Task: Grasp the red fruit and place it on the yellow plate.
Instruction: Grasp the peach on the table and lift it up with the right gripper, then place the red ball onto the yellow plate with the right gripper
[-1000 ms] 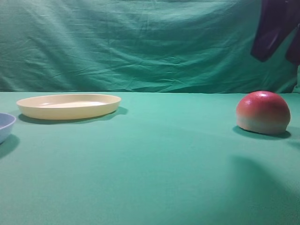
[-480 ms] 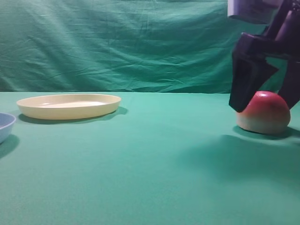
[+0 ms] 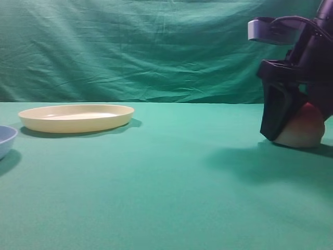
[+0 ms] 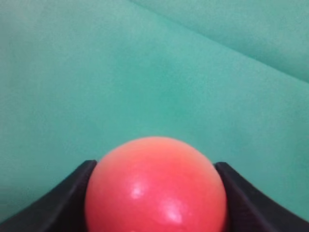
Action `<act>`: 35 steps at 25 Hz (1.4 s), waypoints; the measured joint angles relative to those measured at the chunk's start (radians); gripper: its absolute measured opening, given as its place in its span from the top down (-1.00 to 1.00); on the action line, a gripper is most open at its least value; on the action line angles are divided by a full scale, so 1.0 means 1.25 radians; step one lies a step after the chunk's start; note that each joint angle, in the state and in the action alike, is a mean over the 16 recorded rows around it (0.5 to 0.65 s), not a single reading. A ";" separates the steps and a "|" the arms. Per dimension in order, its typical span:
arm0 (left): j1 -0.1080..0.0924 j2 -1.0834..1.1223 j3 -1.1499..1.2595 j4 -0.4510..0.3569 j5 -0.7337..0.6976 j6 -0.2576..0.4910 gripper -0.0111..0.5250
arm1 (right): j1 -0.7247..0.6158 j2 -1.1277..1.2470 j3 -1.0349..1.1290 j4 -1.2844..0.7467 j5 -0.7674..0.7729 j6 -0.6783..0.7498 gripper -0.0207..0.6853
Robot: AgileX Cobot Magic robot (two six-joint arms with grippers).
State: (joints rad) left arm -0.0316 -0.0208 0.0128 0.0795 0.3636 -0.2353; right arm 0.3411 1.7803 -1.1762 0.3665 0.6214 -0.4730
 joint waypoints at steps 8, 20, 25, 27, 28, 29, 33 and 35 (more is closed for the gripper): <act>0.000 0.000 0.000 0.000 0.000 0.000 0.96 | 0.114 0.044 -0.228 0.018 0.024 -0.023 -0.06; 0.000 0.000 0.000 0.000 0.000 0.000 0.96 | 0.276 0.265 -0.474 0.024 -0.061 -0.067 -0.06; 0.000 0.000 0.000 0.001 0.000 0.000 0.96 | 0.295 0.355 -0.527 0.024 -0.087 -0.077 -0.13; 0.000 0.000 0.000 0.001 0.000 0.000 0.96 | 0.298 0.382 -0.540 0.025 -0.092 -0.079 -0.20; 0.000 0.000 0.000 0.001 0.000 0.000 0.96 | 0.299 0.393 -0.544 0.025 -0.094 -0.079 -0.25; 0.000 0.000 0.000 0.002 0.000 0.000 0.96 | 0.299 0.402 -0.548 0.025 -0.095 -0.079 -0.30; 0.000 0.000 0.000 0.002 0.000 0.000 0.96 | 0.301 0.421 -0.558 0.021 -0.092 -0.079 -0.50; 0.000 0.000 0.000 0.002 0.000 0.000 0.96 | 0.301 0.419 -0.564 0.015 -0.086 -0.079 -0.61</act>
State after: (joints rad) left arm -0.0316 -0.0208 0.0128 0.0822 0.3636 -0.2353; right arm 0.7175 2.3043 -1.8812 0.3853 0.5135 -0.5723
